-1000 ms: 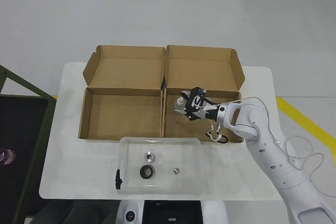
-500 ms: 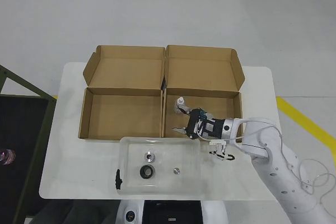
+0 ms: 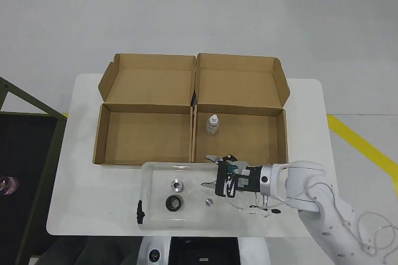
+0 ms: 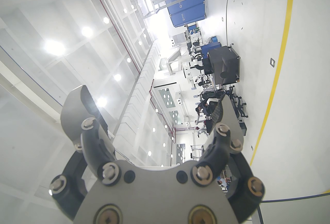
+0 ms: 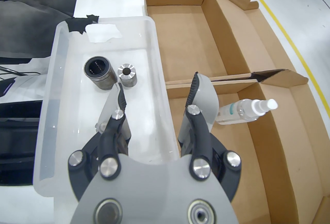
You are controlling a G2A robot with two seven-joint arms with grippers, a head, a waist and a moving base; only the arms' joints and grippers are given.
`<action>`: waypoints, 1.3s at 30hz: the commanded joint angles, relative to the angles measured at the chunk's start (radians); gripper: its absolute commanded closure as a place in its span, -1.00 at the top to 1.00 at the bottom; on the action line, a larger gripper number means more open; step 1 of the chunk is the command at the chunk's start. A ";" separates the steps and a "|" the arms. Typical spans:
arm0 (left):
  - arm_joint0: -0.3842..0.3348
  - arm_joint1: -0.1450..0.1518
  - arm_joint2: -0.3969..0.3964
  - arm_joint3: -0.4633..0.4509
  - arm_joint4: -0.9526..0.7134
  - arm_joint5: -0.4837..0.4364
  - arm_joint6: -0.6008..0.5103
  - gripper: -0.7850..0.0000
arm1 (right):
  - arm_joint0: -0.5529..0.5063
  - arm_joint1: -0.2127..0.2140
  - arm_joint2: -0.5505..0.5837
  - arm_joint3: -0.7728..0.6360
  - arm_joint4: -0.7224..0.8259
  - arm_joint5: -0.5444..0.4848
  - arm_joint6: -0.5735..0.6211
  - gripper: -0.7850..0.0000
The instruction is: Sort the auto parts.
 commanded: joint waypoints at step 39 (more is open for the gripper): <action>0.000 0.000 0.000 0.000 0.000 0.000 0.000 1.00 | -0.026 0.010 -0.225 0.024 -0.205 0.042 0.255 0.21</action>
